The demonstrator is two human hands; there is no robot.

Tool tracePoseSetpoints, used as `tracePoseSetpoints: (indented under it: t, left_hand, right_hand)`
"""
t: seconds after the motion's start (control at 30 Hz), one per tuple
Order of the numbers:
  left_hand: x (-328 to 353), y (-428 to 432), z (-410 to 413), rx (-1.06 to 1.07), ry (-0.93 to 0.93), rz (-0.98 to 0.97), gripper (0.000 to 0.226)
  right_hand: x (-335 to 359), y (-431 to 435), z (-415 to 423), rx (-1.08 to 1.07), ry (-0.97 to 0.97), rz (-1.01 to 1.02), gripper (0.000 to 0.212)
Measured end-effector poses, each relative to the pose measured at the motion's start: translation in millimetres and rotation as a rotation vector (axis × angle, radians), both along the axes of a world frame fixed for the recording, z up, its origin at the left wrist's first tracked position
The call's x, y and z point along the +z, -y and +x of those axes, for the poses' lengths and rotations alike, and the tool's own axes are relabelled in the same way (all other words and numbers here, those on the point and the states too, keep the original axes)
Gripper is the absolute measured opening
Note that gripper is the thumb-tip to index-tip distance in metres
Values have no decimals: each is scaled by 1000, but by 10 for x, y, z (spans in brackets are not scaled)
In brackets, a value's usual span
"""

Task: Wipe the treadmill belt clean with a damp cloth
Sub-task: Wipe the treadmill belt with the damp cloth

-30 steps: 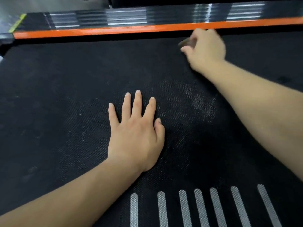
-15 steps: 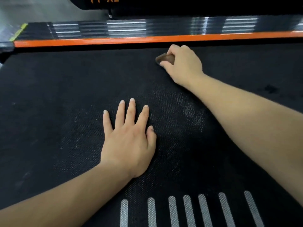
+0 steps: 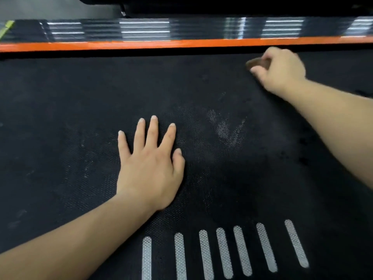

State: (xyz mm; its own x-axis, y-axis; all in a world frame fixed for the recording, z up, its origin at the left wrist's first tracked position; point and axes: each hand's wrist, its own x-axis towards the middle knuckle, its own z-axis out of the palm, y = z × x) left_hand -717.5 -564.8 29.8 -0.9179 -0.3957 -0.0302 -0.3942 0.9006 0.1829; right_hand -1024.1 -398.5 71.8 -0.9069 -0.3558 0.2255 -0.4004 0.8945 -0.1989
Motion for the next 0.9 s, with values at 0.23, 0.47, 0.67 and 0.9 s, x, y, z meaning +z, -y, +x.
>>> tracePoseSetpoints:
  t: [0.23,0.47,0.67,0.9]
  left_hand:
    - [2,7,-6,7,-1,0,66]
    - [-4,2,-10,6,-1,-9,66]
    - [2,0,-8,9,5,2,62]
    - [-1,-3,-5,15,-6,8,61]
  right_hand:
    - [-146,-127,830,340,69,-50,30]
    - [7,-592,450,-38,-38,-44,37]
    - [-183,-637,1597,417,16,21,37]
    - [-143,-728,1411,38,-63,-77,31]
